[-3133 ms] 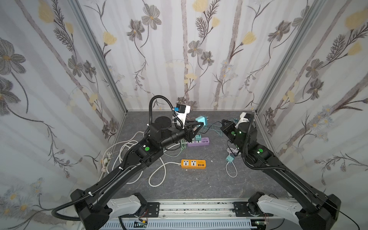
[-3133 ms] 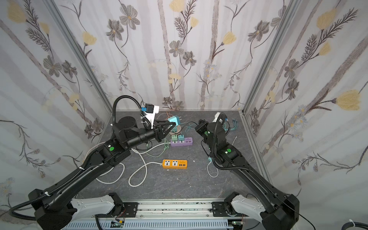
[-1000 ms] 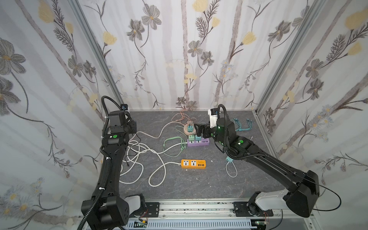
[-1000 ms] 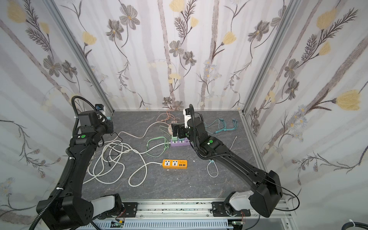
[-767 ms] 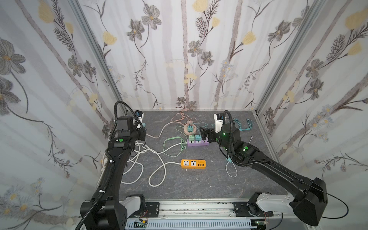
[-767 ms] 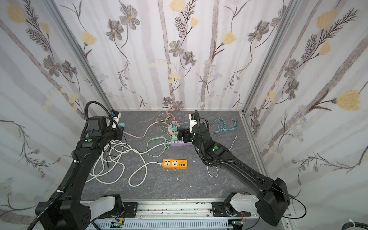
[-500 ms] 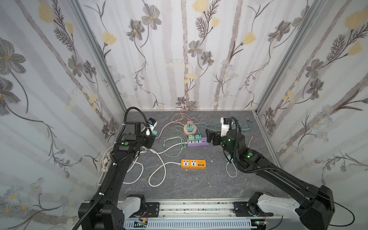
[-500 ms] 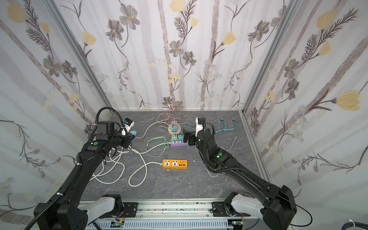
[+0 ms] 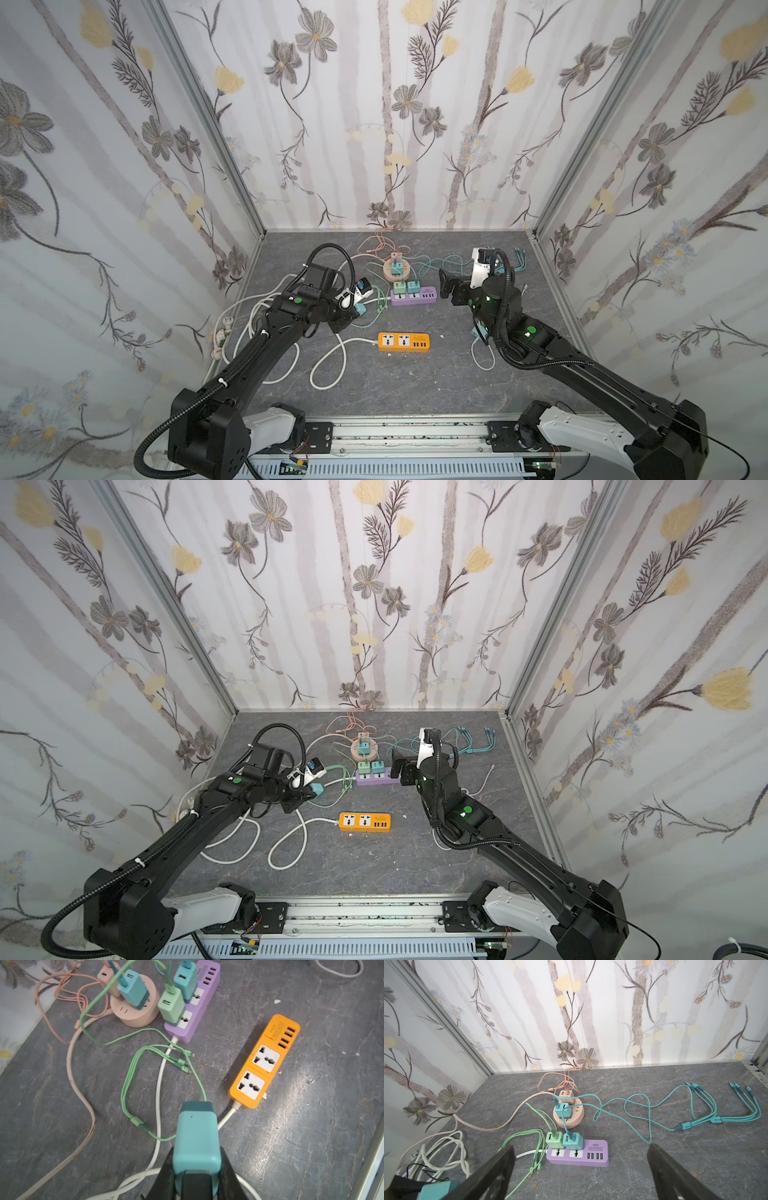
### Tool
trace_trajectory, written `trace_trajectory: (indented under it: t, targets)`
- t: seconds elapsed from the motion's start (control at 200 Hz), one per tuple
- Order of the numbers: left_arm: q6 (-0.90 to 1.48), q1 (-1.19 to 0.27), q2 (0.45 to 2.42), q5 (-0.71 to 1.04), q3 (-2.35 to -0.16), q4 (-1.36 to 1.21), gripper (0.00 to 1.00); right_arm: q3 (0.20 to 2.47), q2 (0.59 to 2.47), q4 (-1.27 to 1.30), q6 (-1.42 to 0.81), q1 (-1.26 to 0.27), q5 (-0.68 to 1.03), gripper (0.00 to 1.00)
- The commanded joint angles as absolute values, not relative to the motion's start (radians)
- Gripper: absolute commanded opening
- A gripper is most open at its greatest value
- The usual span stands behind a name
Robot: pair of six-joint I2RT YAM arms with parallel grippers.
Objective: Insert the plug
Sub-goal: 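Carry the teal charger above the orange strip with the left gripper while the right withdraws, then lower the teal charger into the orange strip's nearest outlet, open the left gripper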
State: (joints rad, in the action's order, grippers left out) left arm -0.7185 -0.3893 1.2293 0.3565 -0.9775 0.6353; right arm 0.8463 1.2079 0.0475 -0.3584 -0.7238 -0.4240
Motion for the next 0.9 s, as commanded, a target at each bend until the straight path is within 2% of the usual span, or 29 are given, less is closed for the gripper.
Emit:
trace_trajectory:
  t: [0.0,0.205,0.395,0.615,0.894]
  targets:
    - [-0.800,-0.447,1.239,0.332,-0.984,0.681,0.00,0.834,1.195,0.046,-0.381,-0.720,-0.475,0.99]
    - [-0.847,-0.543,1.256,0.319,-0.973,0.693,0.00,0.821,1.177,0.035,-0.402,-0.715,-0.483,0.99]
    - [-0.888,-0.607,1.310,0.236,-0.981,0.680,0.00,0.818,1.174,0.029,-0.410,-0.713,-0.481,0.99]
    - [-0.943,-0.641,1.375,0.215,-1.034,0.723,0.00,0.811,1.166,0.043,-0.391,-0.713,-0.434,0.99]
    - [-0.968,-0.690,1.496,0.167,-1.114,0.771,0.00,0.788,1.162,0.054,-0.411,-0.713,-0.458,0.99]
